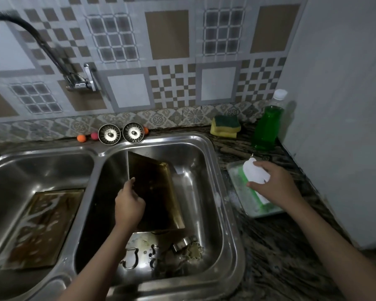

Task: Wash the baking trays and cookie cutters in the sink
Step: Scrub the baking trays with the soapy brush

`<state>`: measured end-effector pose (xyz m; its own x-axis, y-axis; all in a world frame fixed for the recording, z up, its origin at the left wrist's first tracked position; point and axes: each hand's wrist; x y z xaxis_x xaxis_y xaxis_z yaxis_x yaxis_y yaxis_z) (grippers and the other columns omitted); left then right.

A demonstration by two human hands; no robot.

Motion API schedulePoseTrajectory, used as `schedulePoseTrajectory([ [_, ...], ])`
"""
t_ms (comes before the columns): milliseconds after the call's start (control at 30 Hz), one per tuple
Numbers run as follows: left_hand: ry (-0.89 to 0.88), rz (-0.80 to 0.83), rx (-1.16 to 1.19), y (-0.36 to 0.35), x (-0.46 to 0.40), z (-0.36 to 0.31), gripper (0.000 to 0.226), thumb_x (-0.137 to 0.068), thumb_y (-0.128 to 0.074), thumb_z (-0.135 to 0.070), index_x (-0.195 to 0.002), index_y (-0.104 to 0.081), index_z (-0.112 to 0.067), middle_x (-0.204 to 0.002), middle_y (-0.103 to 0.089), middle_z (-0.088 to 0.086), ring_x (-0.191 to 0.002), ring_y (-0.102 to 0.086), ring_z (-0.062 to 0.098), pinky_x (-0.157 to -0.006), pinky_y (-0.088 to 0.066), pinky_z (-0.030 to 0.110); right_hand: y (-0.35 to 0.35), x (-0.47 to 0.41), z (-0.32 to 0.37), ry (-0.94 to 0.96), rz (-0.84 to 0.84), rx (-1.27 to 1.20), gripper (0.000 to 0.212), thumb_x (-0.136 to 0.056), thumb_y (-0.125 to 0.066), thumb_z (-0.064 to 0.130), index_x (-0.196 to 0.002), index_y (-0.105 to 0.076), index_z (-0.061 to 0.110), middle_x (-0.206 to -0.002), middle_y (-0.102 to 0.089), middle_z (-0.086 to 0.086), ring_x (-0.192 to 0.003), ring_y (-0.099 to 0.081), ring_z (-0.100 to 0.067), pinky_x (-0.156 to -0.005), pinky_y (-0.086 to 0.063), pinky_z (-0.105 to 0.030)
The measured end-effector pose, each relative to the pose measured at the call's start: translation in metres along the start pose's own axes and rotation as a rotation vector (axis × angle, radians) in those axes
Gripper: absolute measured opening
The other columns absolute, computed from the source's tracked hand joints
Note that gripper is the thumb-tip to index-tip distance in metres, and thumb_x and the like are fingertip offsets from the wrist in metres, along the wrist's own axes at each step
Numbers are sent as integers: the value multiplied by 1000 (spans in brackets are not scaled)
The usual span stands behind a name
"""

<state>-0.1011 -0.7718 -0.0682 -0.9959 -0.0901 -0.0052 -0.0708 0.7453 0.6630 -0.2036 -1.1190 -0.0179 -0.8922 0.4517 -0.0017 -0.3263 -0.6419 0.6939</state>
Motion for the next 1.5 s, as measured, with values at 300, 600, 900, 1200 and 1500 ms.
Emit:
schedulePoseTrajectory([
  [300,36,-54,272,18,32,3,30,-95,-44,-8,-120,-52,-21,-103,-62,3,-84,-63,20,-66,-53,32,-50,63,113,134,-100,-269,59,-70,-83,24,-123,-58,24,-112,-56,8,-96,-54,-10,-61,-42,-8],
  [600,-147,-48,366,67,67,5,25,-96,-43,-7,-118,-51,-17,-102,-60,-2,-85,-58,11,-64,-42,11,-139,57,172,158,31,-43,63,-79,-71,33,-136,-48,17,-130,-58,-10,-117,-55,-27,-88,-45,-28],
  [900,-172,-47,533,95,67,39,26,-95,-46,-10,-111,-52,-29,-103,-64,0,-86,-62,14,-75,-50,27,-154,68,197,329,46,-11,59,-75,-73,33,-129,-55,19,-117,-66,-9,-107,-62,-28,-85,-50,-32],
  [1200,-155,-151,640,117,47,49,26,-94,-46,-4,-101,-53,-28,-84,-60,-2,-73,-57,8,-67,-46,20,-161,109,199,493,147,-20,61,-75,-71,38,-130,-55,21,-112,-69,-8,-99,-66,-23,-82,-54,-35],
  [1500,-101,-193,741,104,34,38,28,-93,-45,0,-96,-51,-27,-84,-60,-2,-73,-58,7,-69,-46,20,-179,135,215,551,157,-64,59,-73,-67,45,-128,-56,26,-108,-70,-1,-91,-66,-17,-75,-51,-29],
])
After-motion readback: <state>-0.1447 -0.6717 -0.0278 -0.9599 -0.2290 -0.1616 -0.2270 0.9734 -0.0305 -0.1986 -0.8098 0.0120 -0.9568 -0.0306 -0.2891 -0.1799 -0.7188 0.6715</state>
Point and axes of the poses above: each hand's wrist, its own x-axis away from the middle knuckle, its own y-axis out of the back of the hand, z = x × y
